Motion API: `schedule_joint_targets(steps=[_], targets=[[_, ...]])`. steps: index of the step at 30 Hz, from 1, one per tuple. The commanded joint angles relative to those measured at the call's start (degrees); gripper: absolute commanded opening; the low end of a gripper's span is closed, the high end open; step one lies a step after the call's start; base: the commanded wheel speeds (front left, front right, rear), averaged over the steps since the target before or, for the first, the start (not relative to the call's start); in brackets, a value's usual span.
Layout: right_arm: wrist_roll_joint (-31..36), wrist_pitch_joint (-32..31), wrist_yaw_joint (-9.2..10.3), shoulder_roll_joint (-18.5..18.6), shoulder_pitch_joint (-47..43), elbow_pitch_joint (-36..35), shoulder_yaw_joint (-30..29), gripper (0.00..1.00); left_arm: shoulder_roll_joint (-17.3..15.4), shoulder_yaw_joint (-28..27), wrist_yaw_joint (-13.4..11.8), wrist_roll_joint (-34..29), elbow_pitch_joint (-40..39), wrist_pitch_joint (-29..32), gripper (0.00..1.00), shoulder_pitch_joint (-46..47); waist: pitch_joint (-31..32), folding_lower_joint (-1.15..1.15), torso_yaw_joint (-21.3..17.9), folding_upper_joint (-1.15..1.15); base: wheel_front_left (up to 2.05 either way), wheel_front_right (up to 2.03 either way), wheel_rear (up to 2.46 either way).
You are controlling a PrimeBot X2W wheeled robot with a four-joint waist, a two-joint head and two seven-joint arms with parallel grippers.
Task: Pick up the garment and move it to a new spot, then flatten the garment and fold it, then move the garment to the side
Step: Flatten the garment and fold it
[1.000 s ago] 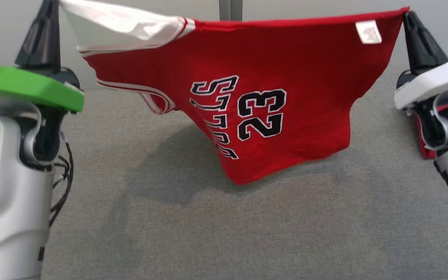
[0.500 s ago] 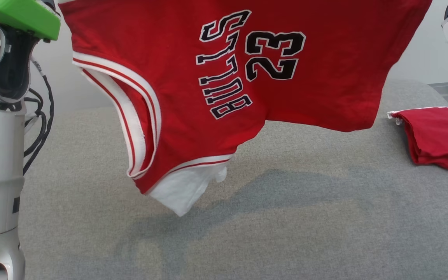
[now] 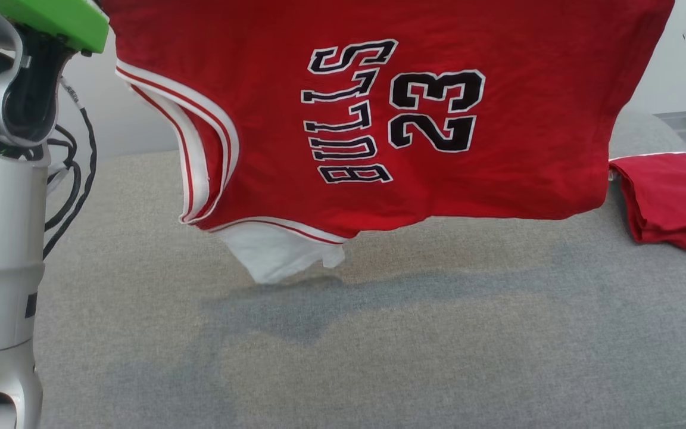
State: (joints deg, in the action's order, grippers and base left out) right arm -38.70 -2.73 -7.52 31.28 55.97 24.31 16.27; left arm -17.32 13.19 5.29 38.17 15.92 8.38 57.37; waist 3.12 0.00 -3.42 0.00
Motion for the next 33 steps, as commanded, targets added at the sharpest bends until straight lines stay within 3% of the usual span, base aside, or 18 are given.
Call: schedule_joint_targets(steps=[1,5,10,14,19,25,29,33], targets=[[0.5,-0.6,0.07,-0.6,0.9,0.2,-0.1,0.0,0.3,0.3,-0.2,0.3,0.7,0.8,0.0,1.5,-1.8,0.0,-0.1,0.0,0.0,0.0,0.0],[0.9,-1.8,0.07,-3.0,5.1,2.2,-0.6,0.0,0.2,1.2,0.2,0.5,3.2,3.8,0.0,5.7,-7.8,0.0,-0.5,0.0,0.0,0.0,0.0],[3.9,-3.1,0.07,-7.0,14.6,8.1,0.1,0.0,0.4,3.1,0.1,-1.9,10.1,5.6,0.0,15.8,-20.4,0.0,-0.7,0.0,0.0,0.0,0.0],[7.6,-2.0,0.07,-10.2,24.3,14.5,-0.1,0.0,0.2,5.3,1.0,-5.4,17.1,3.1,0.0,26.5,-30.9,0.0,-1.2,0.0,0.0,0.0,0.0],[14.7,5.6,0.07,-13.6,34.8,23.2,-0.6,0.0,-0.1,9.1,1.7,-11.1,26.4,-6.5,0.0,37.6,-39.2,0.0,-2.4,0.0,0.0,0.0,0.0],[22.9,16.2,0.08,-13.3,44.1,30.1,-2.8,0.0,0.4,11.0,0.0,-17.7,34.4,-22.0,0.0,48.5,-45.3,0.0,-2.6,0.0,0.0,0.0,0.0],[26.6,17.8,0.07,-12.7,47.6,31.0,-5.6,0.0,0.2,8.5,0.4,-19.2,30.3,-23.6,0.0,53.9,-49.3,0.0,-2.1,0.0,0.0,0.0,0.0],[29.9,17.9,0.08,-12.7,47.1,29.4,-7.5,0.0,-0.5,3.5,1.1,-20.2,20.2,-23.5,0.0,50.2,-52.9,0.0,-1.1,0.0,0.0,0.0,0.0]])
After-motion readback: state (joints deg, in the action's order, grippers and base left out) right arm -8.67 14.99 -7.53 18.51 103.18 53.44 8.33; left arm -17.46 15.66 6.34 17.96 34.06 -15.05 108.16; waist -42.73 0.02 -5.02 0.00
